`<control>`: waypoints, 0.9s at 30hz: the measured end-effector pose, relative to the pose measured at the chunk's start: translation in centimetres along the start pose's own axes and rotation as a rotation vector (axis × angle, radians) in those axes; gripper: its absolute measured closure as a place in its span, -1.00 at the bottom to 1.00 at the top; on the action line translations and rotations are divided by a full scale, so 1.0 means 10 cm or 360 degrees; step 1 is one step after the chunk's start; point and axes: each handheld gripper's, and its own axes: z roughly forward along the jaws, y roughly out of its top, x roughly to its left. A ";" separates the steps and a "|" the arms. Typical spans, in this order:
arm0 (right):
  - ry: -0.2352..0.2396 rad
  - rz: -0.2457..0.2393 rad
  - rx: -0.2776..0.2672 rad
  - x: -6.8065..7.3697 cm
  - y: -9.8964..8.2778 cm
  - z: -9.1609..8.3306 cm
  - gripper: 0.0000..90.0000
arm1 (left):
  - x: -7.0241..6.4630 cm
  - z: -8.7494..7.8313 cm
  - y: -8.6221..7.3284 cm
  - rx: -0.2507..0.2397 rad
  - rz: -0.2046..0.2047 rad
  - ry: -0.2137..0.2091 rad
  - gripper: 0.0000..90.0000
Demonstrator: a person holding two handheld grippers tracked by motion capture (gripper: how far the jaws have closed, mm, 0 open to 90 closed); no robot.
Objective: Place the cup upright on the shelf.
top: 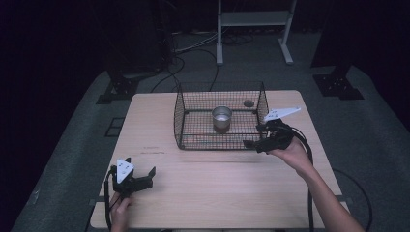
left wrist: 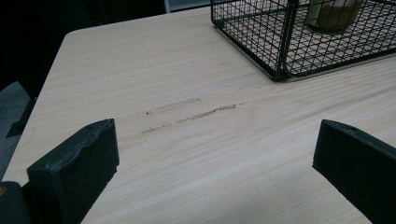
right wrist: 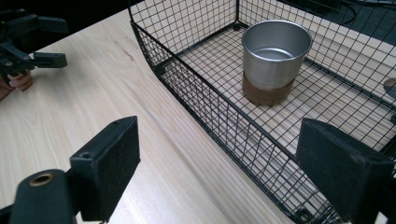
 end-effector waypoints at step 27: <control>-0.0039 0.0071 -0.0015 0.01 -0.56 -0.19 -0.71 | -0.01 0.00 0.00 0.0013 0.0013 0.0003 -1.00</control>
